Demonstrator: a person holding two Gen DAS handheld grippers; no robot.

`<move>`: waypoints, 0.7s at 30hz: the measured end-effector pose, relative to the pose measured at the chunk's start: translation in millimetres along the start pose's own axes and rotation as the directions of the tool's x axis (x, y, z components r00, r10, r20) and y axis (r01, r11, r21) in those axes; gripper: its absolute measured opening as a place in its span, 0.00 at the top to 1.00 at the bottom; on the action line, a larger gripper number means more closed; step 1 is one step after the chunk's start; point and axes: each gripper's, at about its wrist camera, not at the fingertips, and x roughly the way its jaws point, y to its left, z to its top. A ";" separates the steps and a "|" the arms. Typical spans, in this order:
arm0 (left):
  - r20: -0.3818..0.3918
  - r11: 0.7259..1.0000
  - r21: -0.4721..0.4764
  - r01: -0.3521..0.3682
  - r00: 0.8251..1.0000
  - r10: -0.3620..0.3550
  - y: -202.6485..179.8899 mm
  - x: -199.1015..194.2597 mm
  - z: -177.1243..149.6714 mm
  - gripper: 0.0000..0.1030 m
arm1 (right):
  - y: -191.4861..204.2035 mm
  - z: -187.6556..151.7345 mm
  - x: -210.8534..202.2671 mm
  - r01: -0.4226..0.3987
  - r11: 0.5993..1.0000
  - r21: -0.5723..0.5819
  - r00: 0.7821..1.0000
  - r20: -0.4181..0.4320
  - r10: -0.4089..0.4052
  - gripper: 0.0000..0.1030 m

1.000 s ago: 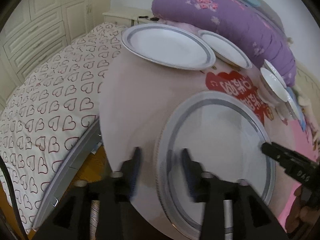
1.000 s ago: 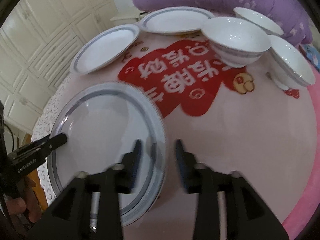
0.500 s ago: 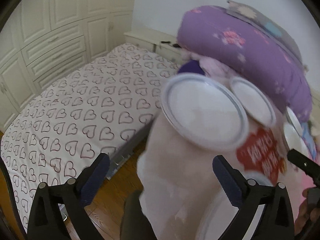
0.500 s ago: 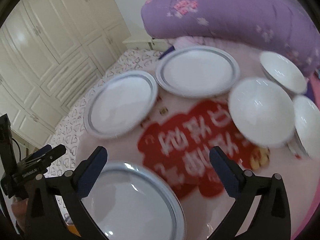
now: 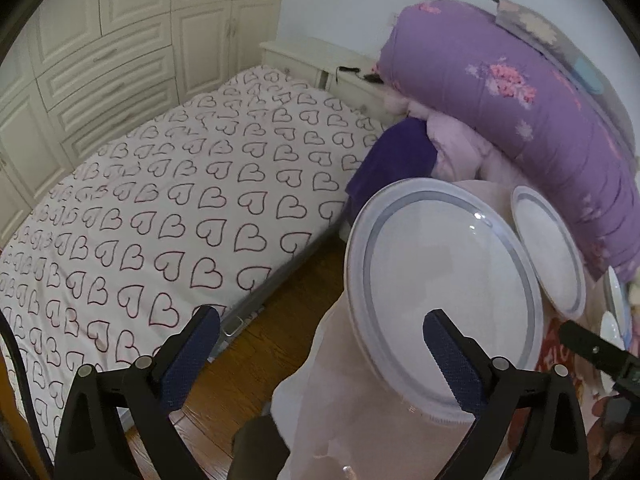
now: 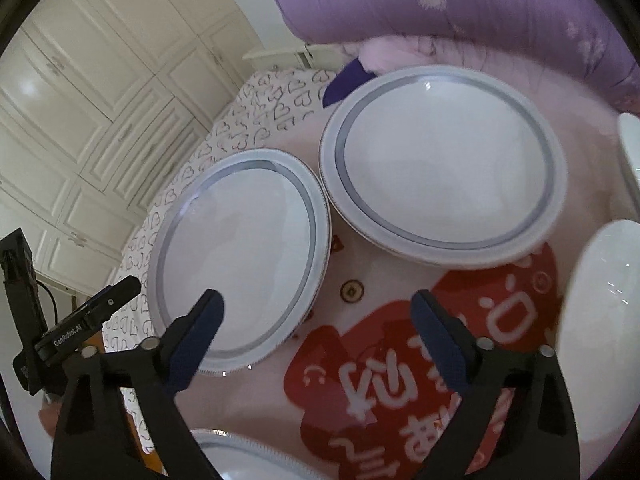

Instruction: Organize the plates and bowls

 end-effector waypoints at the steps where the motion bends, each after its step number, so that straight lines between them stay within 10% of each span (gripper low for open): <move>1: -0.005 1.000 0.002 0.000 1.000 0.000 -1.0 7.8 5.6 0.06 | 0.0 2.1 3.9 -0.002 1.000 0.001 1.000 -0.004 0.002 0.17; 21: 0.000 1.000 0.006 -0.005 1.000 0.005 4.8 40.0 22.9 0.22 | 11.2 20.5 26.7 0.008 1.000 -0.024 1.000 -0.020 -0.009 0.26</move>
